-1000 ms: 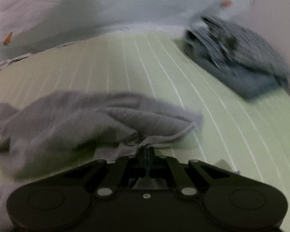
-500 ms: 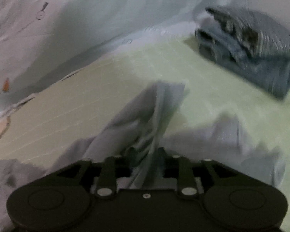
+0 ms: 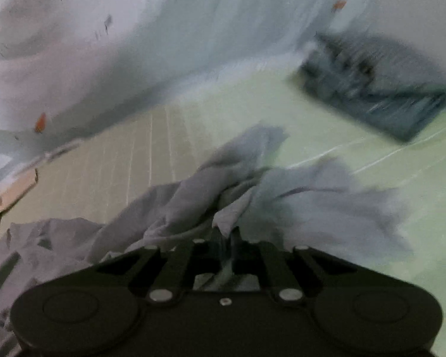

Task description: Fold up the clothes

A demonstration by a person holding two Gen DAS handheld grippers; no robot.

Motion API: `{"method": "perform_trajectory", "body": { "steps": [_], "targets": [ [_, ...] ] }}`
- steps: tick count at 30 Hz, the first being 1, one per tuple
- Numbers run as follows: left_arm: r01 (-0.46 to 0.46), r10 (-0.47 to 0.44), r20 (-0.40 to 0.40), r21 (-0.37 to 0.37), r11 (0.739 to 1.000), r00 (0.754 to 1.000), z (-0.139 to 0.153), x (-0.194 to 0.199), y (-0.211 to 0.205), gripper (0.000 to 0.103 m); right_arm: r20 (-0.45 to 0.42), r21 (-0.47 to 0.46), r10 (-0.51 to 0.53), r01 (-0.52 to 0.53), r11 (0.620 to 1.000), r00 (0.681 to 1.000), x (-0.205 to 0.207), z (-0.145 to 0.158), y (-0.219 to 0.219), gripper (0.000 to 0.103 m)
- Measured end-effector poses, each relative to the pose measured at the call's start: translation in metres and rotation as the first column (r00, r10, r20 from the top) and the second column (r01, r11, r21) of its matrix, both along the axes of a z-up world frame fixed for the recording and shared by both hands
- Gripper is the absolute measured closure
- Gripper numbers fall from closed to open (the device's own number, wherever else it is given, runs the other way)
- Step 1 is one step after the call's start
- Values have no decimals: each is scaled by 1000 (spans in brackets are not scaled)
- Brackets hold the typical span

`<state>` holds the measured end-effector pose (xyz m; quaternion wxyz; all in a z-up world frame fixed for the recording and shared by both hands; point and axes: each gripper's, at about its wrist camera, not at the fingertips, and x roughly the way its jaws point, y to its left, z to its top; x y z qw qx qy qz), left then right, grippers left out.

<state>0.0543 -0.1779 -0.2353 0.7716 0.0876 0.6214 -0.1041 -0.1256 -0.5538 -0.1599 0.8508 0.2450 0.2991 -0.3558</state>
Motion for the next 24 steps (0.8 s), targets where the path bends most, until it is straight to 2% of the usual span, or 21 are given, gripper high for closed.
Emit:
{"method": "perform_trajectory", "body": {
  "steps": [3,5,8,10,11,13,17,18,19,24],
  "targets": [
    [32,-32,16,-6,999,999,0,-5,1,0,-15,-6,-35,35,999,999,-56,11,30,98],
    [50,-49,20,-7,999,999,0,-8,2,0,-70,25,-62,64,998,996,-91,-1,45,98],
    [55,-55,12,-1,999,998,1,-13,1,0,-139,182,-117,141,973,983,-135,-34,56,98],
    [46,-46,-12,11,999,999,1,-18,0,0,-134,265,-141,173,949,981,-156,-44,56,93],
    [46,-46,-23,18,999,999,1,-23,-1,0,-139,262,-136,169,950,981,-158,-42,54,90],
    [50,-49,-40,28,998,998,2,-32,-3,0,-156,235,-120,155,960,980,-160,-35,52,61],
    [71,-69,-56,41,997,996,2,-57,-13,0,-160,122,-53,73,990,986,-145,-19,44,53],
    [75,-73,-57,44,996,996,3,-63,-17,0,-161,101,-27,43,994,987,-140,-17,41,48],
    [80,-77,-57,48,996,995,4,-69,-20,0,-157,88,-3,17,996,988,-133,-15,37,43],
    [124,-122,-46,63,990,992,9,-94,-34,0,-153,46,121,-115,992,981,-92,-24,14,33]
  ]
}}
